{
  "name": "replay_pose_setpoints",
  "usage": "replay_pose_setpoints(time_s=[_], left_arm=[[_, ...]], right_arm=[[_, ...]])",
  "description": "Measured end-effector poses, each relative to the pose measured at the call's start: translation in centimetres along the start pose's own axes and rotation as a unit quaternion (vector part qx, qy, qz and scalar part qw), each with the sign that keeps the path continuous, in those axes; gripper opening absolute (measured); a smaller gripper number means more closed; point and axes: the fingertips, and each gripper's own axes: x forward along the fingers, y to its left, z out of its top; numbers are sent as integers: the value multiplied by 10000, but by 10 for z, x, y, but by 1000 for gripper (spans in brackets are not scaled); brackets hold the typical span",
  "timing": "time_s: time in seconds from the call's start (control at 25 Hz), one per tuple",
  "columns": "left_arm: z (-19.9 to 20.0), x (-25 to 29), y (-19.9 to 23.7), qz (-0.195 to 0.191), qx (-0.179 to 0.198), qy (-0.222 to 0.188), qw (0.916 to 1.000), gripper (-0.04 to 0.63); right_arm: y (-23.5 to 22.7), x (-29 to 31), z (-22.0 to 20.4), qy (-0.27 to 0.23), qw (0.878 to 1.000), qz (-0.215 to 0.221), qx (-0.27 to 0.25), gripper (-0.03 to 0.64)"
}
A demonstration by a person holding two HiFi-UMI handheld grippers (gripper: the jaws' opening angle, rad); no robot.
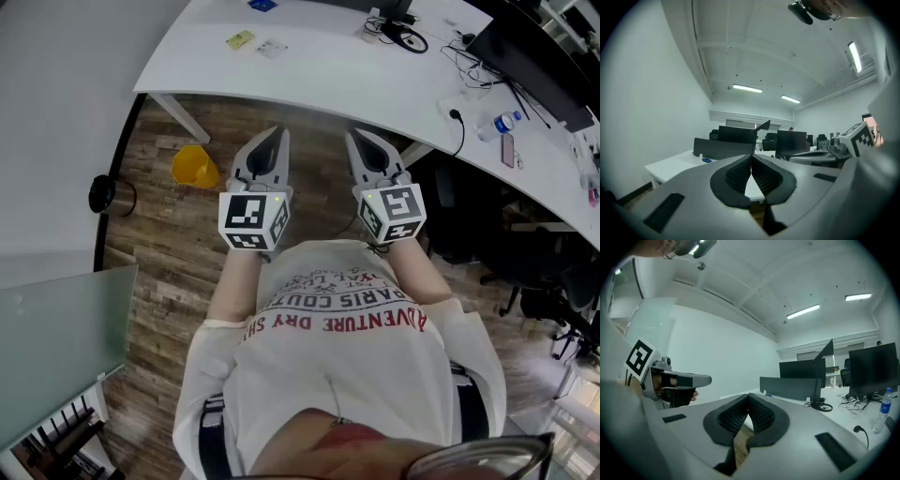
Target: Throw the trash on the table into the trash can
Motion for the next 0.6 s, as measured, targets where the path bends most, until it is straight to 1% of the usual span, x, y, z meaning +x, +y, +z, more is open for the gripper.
replay_pose_setpoints(time_s=[0.36,0.6], left_arm=[[-2,0,19,-81,36,54,9999,25],[-8,-7,47,-102,7,119,9999,25]], right_arm=[[14,21,-5,62,10000,35,-39,23],[26,38,-12,-21,9993,-100,350,23]])
